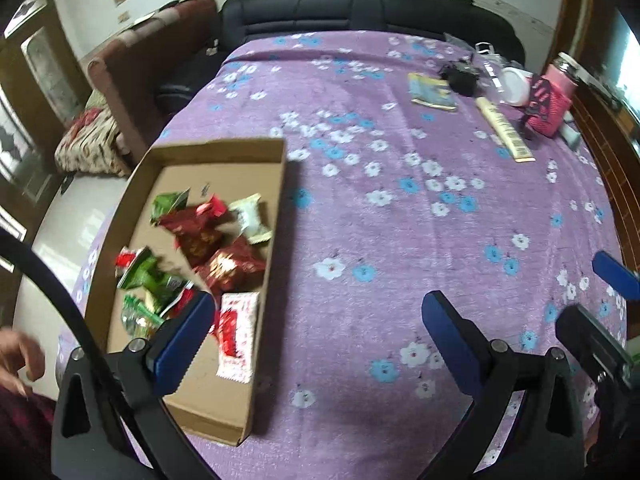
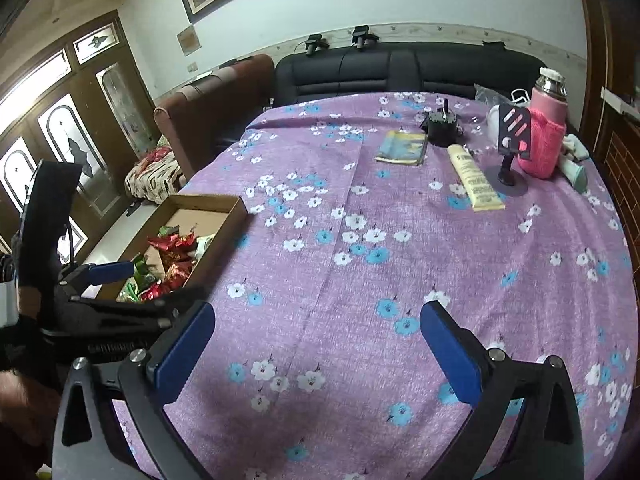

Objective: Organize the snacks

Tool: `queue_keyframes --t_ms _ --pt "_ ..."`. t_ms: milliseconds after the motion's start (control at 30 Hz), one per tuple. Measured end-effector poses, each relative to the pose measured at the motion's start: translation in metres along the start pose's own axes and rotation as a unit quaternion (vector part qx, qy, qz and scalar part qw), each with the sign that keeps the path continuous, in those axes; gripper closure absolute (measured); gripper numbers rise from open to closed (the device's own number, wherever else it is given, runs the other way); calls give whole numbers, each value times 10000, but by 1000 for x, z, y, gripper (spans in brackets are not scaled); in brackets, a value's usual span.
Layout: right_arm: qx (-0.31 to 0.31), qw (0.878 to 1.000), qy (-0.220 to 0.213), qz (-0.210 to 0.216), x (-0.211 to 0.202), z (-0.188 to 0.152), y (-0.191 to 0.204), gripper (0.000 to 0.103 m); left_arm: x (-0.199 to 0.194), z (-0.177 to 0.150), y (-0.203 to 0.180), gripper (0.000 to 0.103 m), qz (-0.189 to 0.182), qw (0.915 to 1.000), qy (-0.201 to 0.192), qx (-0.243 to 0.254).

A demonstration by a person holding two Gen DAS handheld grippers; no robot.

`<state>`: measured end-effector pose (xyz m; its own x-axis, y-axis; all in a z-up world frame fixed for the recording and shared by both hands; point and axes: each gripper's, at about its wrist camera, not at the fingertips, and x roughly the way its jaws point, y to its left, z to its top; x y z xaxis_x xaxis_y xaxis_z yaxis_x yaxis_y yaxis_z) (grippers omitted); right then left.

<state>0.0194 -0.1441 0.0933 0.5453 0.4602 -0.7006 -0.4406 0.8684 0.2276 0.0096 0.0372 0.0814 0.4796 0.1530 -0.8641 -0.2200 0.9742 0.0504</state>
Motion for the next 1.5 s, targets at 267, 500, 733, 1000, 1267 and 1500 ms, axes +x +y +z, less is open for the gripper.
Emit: queue_keyframes --t_ms 267,500,733,1000,1267,1500 --pt "-62 9998 13 169 6 -4 21 1 -7 -2 33 0 123 9992 -112 -353" --pt "-144 9997 -120 150 4 -2 43 1 -9 -1 55 0 150 9982 -179 -546" --pt "-314 9991 -207 184 4 -1 68 1 -13 -6 78 0 165 9973 -217 -682" --pt "-553 9984 53 83 18 4 89 1 -20 -18 92 0 521 9946 -209 -870" --pt "-890 9932 655 -352 39 9 92 1 -27 -41 106 0 1160 9850 -69 -1276" --pt "-1294 9873 790 -473 49 19 110 1 -27 -52 119 0 1512 9736 5 -1713"
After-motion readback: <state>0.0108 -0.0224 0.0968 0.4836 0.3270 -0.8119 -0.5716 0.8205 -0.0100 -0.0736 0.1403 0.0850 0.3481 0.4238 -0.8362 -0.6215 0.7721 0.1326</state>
